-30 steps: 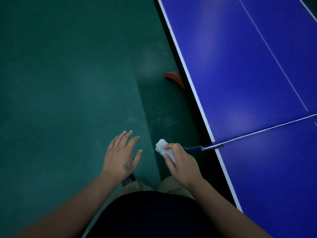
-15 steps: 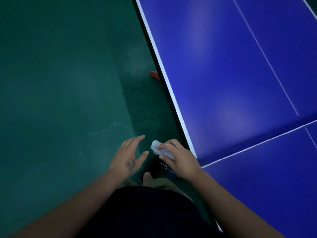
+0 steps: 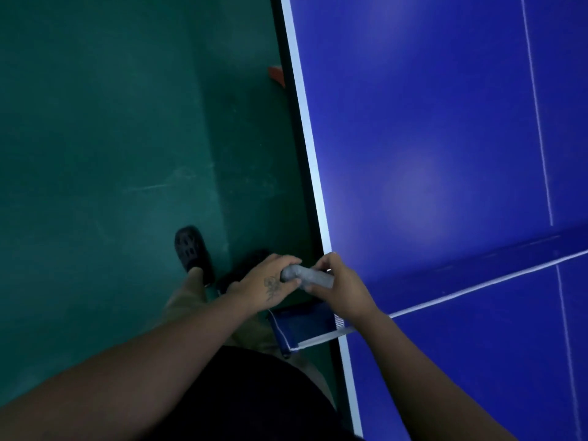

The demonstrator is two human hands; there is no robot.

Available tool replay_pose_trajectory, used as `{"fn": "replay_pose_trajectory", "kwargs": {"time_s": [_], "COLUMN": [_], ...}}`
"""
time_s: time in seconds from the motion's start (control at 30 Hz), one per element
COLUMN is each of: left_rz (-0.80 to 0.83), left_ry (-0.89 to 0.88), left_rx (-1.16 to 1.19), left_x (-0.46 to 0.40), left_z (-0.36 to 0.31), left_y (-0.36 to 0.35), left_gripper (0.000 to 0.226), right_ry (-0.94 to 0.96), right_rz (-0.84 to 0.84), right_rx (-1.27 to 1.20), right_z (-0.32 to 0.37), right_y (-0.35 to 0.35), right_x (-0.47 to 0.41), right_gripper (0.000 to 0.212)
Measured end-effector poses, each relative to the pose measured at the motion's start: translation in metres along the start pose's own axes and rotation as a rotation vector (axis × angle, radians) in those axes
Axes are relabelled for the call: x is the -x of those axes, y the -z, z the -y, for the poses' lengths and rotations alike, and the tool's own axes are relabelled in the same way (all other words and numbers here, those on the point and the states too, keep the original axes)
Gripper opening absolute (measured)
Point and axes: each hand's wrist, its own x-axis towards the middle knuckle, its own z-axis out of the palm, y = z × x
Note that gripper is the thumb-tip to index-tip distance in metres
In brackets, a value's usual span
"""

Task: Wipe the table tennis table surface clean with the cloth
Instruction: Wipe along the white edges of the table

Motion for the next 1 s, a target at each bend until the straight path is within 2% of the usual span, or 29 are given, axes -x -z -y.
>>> {"fn": "replay_pose_trajectory", "kwargs": {"time_s": [0.1,0.23,0.27,0.37,0.57,0.7,0.73,0.83,0.9,0.93,0.97,1.0], "left_rz": [0.057,0.109,0.099,0.094,-0.084,-0.013,0.006,0.066,0.139,0.152,0.159,0.143], "left_ry": [0.056,-0.009,-0.008,0.067,0.205,0.243,0.249,0.255,0.239,0.228,0.233,0.246], "left_rx": [-0.028,-0.098,-0.098,0.036,0.083,0.198,0.242,0.46,0.528,0.521,0.521,0.517], "left_x": [-0.018,-0.016,-0.025,-0.035,-0.054,-0.066,-0.067,-0.069,-0.066,-0.06,-0.059,-0.059], "left_z": [-0.003,-0.029,-0.018,-0.01,-0.031,-0.033,-0.037,-0.049,-0.067,-0.081,-0.083,-0.082], "left_y": [-0.012,-0.011,-0.024,-0.038,-0.054,-0.072,-0.073,-0.084,-0.084,-0.077,-0.078,-0.082], "left_gripper": [0.035,0.025,0.02,0.01,0.023,0.01,0.012,0.043,0.02,0.015,0.016,0.031], "right_ry": [-0.095,-0.216,-0.235,-0.271,-0.352,-0.39,-0.374,-0.298,-0.267,-0.255,-0.249,-0.248], "right_rz": [-0.078,-0.125,-0.124,-0.111,-0.199,-0.104,-0.075,-0.002,0.038,0.059,0.087,0.113], "right_rx": [0.038,0.098,0.098,0.137,0.226,0.313,0.317,0.331,0.314,0.303,0.291,0.278], "right_z": [-0.013,-0.031,-0.036,-0.048,-0.052,-0.05,-0.05,-0.048,-0.048,-0.048,-0.049,-0.051], "right_y": [0.003,0.008,0.009,0.01,0.02,0.033,0.036,0.043,0.05,0.054,0.058,0.064], "right_x": [-0.008,-0.01,-0.011,-0.015,-0.02,-0.031,-0.034,-0.041,-0.045,-0.048,-0.051,-0.054], "right_gripper": [0.035,0.035,0.033,0.026,0.044,0.041,0.039,0.033,0.031,0.029,0.026,0.023]}}
